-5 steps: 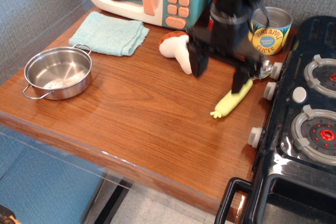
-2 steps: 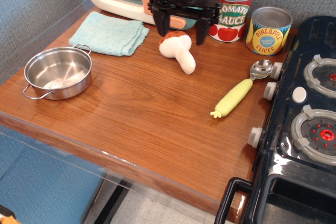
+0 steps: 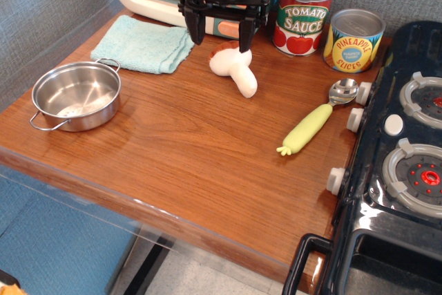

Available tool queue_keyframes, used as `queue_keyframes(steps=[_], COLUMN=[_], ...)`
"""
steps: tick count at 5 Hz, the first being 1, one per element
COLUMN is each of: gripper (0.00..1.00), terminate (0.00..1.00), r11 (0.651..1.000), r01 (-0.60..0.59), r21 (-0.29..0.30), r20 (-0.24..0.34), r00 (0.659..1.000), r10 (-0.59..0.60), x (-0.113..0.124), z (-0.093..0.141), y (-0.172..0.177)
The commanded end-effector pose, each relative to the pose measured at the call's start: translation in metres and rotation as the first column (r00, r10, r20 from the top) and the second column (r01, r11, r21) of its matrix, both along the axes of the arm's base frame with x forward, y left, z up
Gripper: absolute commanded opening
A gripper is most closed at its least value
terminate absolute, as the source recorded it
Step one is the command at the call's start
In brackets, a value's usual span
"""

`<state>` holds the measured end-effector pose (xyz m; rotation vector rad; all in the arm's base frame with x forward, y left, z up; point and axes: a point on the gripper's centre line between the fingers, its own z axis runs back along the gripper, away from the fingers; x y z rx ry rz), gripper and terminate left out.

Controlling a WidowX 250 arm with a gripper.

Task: Slide the mushroom forward towards the edge of the table.

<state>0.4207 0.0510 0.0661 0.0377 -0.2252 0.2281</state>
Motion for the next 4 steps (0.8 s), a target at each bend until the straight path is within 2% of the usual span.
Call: queue_keyframes(steps=[1, 2, 3, 4], gripper=[1.00, 1.00, 0.00, 0.00], terminate=[0.00, 0.00, 0.00, 0.00], r11=[0.999, 0.999, 0.998, 0.998], r01=[-0.027, -0.037, -0.060, -0.054], r21=[-0.037, -0.029, -0.026, -0.027], r20=[0.049, 0.024, -0.001, 0.025], r00=[0.998, 0.999, 0.998, 0.998], r10=[0.029, 0.038, 0.060, 0.054], x=[0.016, 0.020, 0.019, 0.017], z=[0.004, -0.011, -0.020, -0.005], y=[-0.007, -0.008, -0.001, 0.000])
